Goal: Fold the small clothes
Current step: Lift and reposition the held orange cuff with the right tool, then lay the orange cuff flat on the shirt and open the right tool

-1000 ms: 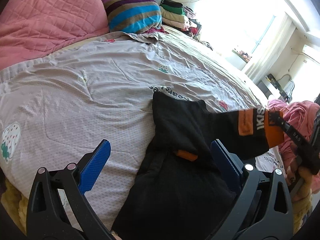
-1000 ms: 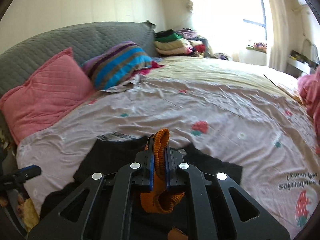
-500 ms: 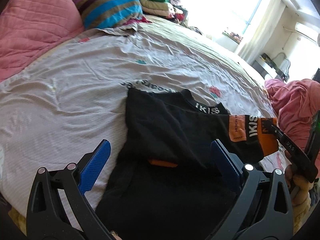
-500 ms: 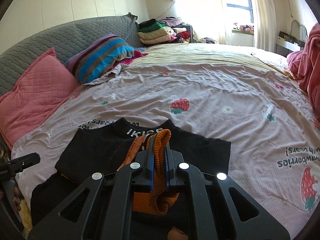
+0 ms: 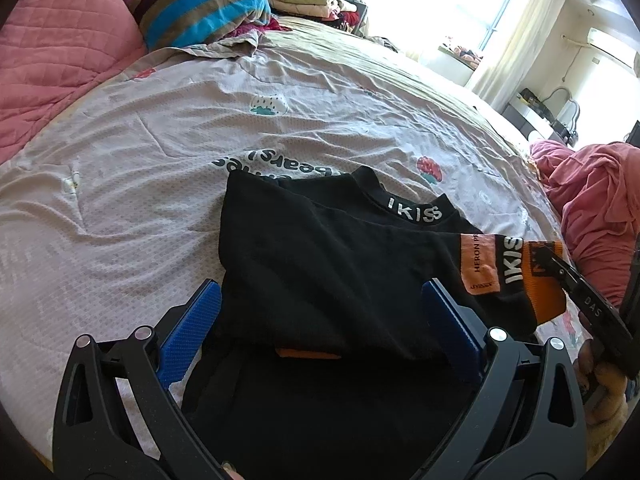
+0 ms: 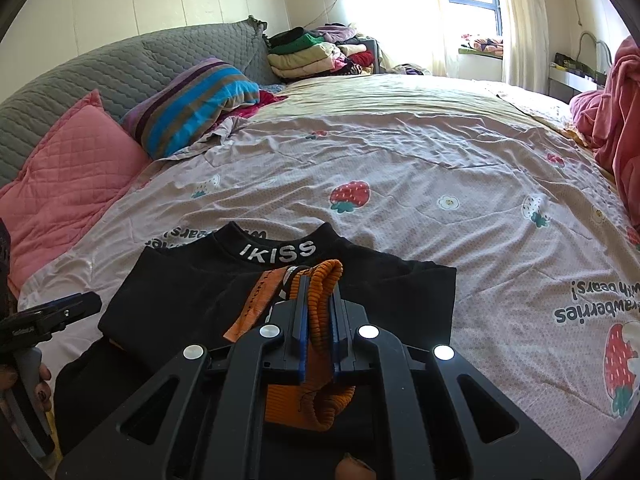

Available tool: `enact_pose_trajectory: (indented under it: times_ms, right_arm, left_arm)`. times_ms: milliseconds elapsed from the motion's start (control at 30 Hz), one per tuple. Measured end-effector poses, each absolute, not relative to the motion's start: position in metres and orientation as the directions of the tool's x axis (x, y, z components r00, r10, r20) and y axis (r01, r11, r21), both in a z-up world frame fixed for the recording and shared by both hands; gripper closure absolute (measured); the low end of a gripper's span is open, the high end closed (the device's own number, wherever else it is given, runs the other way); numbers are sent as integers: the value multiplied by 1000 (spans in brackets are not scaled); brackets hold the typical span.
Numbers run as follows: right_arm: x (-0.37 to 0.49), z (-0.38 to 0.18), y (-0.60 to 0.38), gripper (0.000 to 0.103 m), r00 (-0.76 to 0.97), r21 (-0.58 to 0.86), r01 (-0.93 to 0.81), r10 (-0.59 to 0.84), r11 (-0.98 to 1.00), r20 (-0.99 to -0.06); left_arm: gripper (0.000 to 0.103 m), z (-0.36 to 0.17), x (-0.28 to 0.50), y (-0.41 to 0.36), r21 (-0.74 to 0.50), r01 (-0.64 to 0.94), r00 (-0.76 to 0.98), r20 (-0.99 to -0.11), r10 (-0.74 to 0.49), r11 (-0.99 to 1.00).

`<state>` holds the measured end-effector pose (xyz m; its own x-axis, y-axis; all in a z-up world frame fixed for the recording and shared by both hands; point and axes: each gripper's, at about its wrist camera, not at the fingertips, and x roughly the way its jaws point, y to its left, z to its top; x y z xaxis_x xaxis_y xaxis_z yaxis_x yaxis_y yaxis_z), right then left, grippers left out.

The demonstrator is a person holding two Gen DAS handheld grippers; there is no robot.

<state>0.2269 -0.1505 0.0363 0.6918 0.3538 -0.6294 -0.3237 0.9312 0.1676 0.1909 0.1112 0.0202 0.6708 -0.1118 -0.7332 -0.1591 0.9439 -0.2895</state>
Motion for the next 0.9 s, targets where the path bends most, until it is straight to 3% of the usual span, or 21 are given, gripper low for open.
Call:
enact_pose_trajectory:
  times_ms: [167, 300, 500, 900]
  right_arm:
    - [227, 33, -151, 91, 694, 143, -310, 326, 940, -642]
    - [224, 35, -154, 68, 724, 108, -275, 279, 955, -631]
    - [222, 32, -154, 68, 704, 126, -281, 293, 951, -646]
    - [202, 15, -112, 66, 612, 116, -405, 363, 907, -703]
  left_arm:
    - [12, 15, 200, 108, -277, -147, 663, -740, -113, 949]
    - [17, 11, 205, 105, -283, -136, 657, -743, -128, 949]
    - [29, -1, 209, 103, -265, -134, 640, -759, -120, 955]
    - [29, -31, 204, 101, -178, -148, 595, -801, -56, 973]
